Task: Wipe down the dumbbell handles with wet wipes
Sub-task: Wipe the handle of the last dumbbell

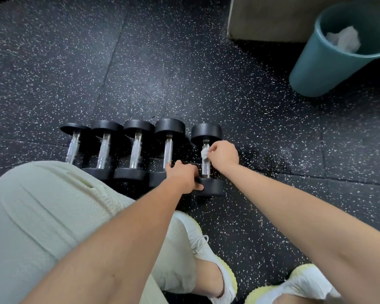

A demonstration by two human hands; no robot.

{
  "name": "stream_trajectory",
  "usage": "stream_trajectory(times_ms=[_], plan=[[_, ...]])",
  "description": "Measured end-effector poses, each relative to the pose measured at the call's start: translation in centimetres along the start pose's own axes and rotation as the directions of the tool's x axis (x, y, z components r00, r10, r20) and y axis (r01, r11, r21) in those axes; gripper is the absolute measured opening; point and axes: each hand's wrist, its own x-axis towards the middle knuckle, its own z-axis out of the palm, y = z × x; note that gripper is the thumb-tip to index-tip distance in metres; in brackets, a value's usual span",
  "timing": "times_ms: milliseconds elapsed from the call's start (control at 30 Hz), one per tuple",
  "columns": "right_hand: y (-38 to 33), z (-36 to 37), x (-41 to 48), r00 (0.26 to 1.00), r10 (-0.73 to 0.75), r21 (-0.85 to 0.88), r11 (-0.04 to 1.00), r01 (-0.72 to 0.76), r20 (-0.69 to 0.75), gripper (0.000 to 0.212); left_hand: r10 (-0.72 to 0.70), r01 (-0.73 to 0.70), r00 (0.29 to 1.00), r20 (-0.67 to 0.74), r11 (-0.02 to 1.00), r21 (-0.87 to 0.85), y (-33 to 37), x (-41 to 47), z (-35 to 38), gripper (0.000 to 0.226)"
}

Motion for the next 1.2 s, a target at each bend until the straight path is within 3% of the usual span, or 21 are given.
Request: stream_trajectory(times_ms=[67,167,400,600,800,867,1000,1100,1200], plan=[[-0.2,0.1,0.0,1.000,0.007,0.057,0.998,-0.006,-0.020,0.013,-0.001,-0.001,1.000,-0.024,0.998,-0.055,-0.1,-0.1,0.4,0.037],[0.3,0.2,-0.9,0.999,-0.052,-0.003,0.999,0.052,0.006,0.011,-0.004,-0.003,0.999,-0.053,0.992,-0.129,-0.1,-0.1,0.6,0.037],[1.8,-1.6,-1.5,0.919,-0.123,-0.194,0.959,0.208,0.374,0.011,-0.004,0.004,1.000,-0.007,0.995,-0.095,-0.2,-0.2,-0.5,0.041],[1.3,-0.4,-1.4,0.986,-0.057,0.027,0.998,0.054,0.159,0.014,-0.003,0.004,1.000,0.013,0.997,-0.076,0.4,-0.3,-0.4,0.069],[2.9,-0.2,-1.9,0.925,-0.112,-0.077,0.986,0.150,0.363,0.016,0.027,-0.026,1.000,-0.012,0.998,0.053,0.0,0.1,-0.2,0.066],[2.0,-0.5,-1.1,0.953,-0.141,-0.063,0.985,0.163,0.270,0.013,0.032,-0.032,0.999,-0.007,0.996,0.088,-0.2,0.2,-0.3,0.061],[-1.2,-0.5,0.8,0.989,-0.111,0.060,0.991,0.117,-0.095,0.013,0.027,-0.025,0.999,-0.019,0.994,0.109,0.0,0.4,0.2,0.058],[-2.4,0.8,1.1,0.987,-0.043,0.067,0.996,0.054,-0.152,0.020,0.026,-0.022,0.999,-0.034,0.995,0.095,0.0,0.4,0.6,0.056],[-2.2,1.5,0.5,0.987,-0.100,0.038,0.994,0.106,-0.123,0.023,0.031,-0.028,0.999,-0.029,0.995,0.100,-0.6,0.6,0.7,0.057]])
